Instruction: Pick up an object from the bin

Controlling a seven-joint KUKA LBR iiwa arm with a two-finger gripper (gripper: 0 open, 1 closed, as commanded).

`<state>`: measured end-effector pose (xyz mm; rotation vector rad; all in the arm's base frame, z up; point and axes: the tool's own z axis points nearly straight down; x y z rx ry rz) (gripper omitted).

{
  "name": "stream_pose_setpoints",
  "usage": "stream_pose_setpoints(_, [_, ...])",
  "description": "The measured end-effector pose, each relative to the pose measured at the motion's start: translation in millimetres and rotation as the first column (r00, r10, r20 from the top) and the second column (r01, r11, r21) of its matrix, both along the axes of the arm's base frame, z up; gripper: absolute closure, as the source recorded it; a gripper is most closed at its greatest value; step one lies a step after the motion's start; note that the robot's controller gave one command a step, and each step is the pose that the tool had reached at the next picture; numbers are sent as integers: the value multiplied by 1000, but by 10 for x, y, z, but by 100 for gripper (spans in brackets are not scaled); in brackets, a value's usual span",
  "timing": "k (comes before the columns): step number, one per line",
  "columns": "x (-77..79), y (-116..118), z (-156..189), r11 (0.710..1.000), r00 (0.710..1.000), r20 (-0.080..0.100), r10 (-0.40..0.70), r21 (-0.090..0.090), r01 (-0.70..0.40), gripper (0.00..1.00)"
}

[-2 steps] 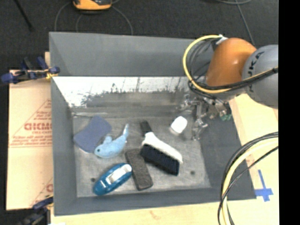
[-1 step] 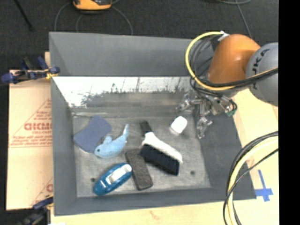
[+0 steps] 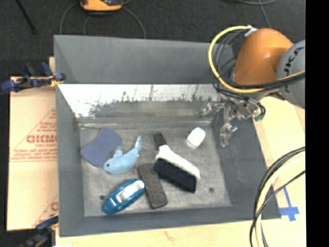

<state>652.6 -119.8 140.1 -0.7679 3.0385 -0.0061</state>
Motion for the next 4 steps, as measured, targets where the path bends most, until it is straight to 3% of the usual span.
stream_pose_setpoints(1, [28,9,-656,964,964,6,265,-4,-265,0])
stream_pose_setpoints(2, [35,12,-648,965,965,8,263,-3,-263,100])
stream_pose_setpoints(3, [35,12,-648,965,965,8,262,-3,-262,100])
stream_pose_setpoints(4, [56,-2,-408,966,966,0,258,-1,-258,100])
